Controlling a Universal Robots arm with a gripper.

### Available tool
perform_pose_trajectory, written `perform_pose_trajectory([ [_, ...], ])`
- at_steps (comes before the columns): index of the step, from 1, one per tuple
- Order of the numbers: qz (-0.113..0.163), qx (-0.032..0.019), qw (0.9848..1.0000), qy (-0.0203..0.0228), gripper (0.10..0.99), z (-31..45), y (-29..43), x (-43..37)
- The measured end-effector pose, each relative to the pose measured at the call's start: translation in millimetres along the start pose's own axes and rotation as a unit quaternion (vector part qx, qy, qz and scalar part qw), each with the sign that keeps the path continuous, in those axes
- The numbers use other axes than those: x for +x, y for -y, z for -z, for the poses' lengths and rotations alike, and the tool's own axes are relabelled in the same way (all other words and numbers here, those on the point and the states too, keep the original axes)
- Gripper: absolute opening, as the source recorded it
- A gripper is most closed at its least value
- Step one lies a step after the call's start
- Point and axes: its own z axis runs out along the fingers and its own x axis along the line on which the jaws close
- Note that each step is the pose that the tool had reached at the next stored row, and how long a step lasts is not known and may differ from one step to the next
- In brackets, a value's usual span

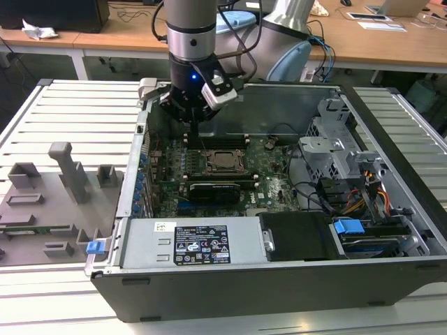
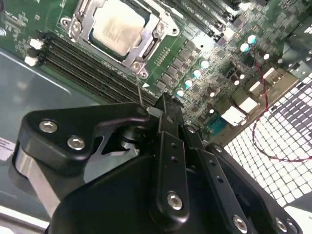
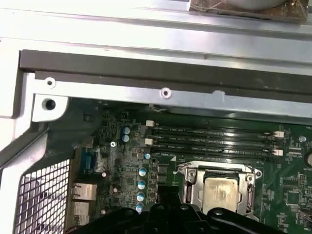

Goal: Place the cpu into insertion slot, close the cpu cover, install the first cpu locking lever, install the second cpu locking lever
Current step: 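Install the first cpu locking lever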

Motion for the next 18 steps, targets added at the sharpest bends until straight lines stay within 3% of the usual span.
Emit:
perform_pose_trajectory([
  [1, 0.000, 0.0000, 1.0000, 0.0000, 0.110, -5.9, -0.4, 2.0],
  [3, 0.000, -0.0009, 1.0000, 0.0001, 0.110, -7.7, -10.8, 3.4],
  [4, 0.000, -0.0009, 1.0000, 0.0000, 0.110, -7.7, -10.9, 1.5],
  [7, 0.000, -0.0010, 1.0000, -0.0010, 0.110, -8.1, -10.7, -10.9],
  [8, 0.000, -0.0011, 1.0000, -0.0027, 0.110, -8.8, -10.9, -21.7],
  [10, 0.000, -0.0013, 1.0000, -0.0051, 0.110, -9.8, -11.5, -31.8],
  [15, -0.001, -0.0023, 0.9999, -0.0159, 0.110, -15.4, -10.6, -60.0],
  [16, -0.001, -0.0035, 0.9999, -0.0159, 0.110, -16.1, -10.3, -62.5],
  [18, -0.001, -0.0139, 0.9998, -0.0152, 0.110, -16.7, -10.1, -64.1],
])
